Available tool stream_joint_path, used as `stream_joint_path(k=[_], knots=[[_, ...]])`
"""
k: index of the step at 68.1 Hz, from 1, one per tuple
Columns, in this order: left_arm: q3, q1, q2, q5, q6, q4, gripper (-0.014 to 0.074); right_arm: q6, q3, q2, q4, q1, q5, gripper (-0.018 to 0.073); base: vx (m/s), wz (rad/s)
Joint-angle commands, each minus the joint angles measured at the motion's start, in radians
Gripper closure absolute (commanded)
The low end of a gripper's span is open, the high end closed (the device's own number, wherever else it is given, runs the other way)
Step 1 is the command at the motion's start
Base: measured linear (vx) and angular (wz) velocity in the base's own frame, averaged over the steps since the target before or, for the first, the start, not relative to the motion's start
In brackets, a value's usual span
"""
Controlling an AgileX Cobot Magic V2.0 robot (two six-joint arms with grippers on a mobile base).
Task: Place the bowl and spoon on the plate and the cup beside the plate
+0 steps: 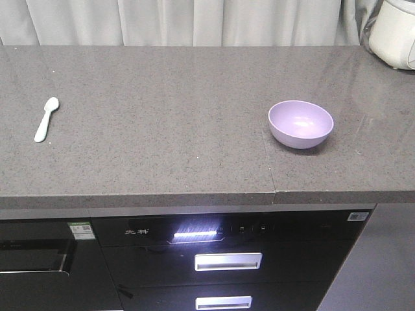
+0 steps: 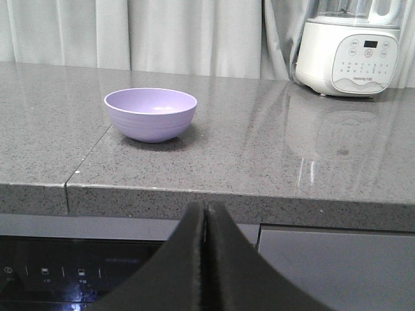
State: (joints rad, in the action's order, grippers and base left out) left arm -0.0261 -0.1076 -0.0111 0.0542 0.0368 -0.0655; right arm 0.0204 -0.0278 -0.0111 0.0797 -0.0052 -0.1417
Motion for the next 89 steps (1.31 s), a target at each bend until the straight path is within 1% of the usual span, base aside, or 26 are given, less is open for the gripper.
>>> stream_joint_path(k=[1,89], knots=[[0.031,-0.004,-0.007,-0.070,-0.004,-0.008,0.0603,-0.002,-0.003,-0.014,0.013,-0.003,0.073,0.0563,0.08,0.00],[0.031,-0.004,-0.007,-0.070,-0.004,-0.008,0.0603,-0.002,-0.003,-0.014,0.013,-0.003,0.073,0.0563,0.07,0.02]])
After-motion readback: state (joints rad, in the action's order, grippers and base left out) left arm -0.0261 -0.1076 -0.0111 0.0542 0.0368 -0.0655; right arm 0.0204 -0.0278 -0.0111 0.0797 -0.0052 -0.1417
